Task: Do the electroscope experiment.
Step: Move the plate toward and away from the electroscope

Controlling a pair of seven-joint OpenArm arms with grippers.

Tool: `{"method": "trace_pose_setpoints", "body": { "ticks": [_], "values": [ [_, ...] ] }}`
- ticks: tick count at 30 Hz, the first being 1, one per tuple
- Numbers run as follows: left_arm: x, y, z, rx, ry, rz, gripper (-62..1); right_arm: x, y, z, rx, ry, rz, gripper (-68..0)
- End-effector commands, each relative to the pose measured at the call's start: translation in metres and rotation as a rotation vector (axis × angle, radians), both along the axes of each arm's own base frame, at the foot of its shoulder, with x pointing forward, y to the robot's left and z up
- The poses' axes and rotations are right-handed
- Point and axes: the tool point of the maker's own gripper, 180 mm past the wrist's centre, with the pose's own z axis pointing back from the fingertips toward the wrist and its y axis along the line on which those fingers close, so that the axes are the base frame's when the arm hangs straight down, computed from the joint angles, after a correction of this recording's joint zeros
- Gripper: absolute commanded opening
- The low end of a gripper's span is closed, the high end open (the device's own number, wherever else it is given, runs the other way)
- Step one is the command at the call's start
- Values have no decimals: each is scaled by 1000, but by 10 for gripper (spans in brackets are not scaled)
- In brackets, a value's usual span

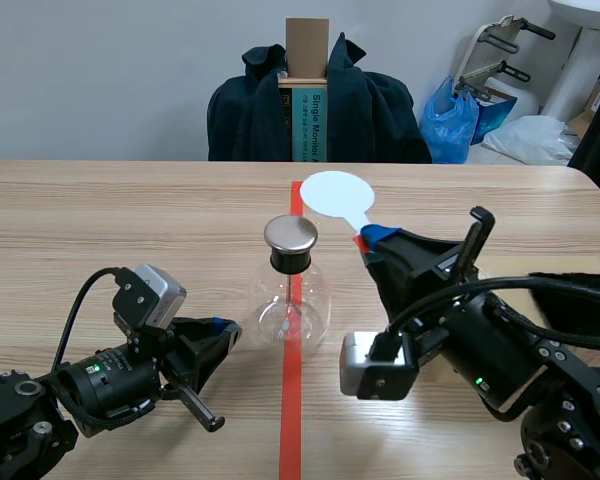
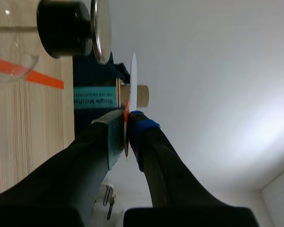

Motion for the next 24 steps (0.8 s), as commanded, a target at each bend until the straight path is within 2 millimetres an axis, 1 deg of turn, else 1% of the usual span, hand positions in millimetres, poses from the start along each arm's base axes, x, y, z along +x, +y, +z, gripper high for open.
{"method": "trace_pose_setpoints", "body": {
  "ticks": [1,7,13,18,24],
  "values": [
    [7,1,11,-24,-33,9,-577,8,-7,12,8,-38,-32,-669],
    [7,1,11,-31,-31,16,-577,18,-21,12,15,-34,-126,-669],
    [7,1,11,-31,-31,16,-577,19,-23,12,15,-33,-140,-669],
    [7,1,11,-31,-31,16,-577,11,-11,12,10,-36,-61,-669],
    [7,1,11,-31,-31,16,-577,-4,7,11,0,-41,72,-669]
  ]
}}
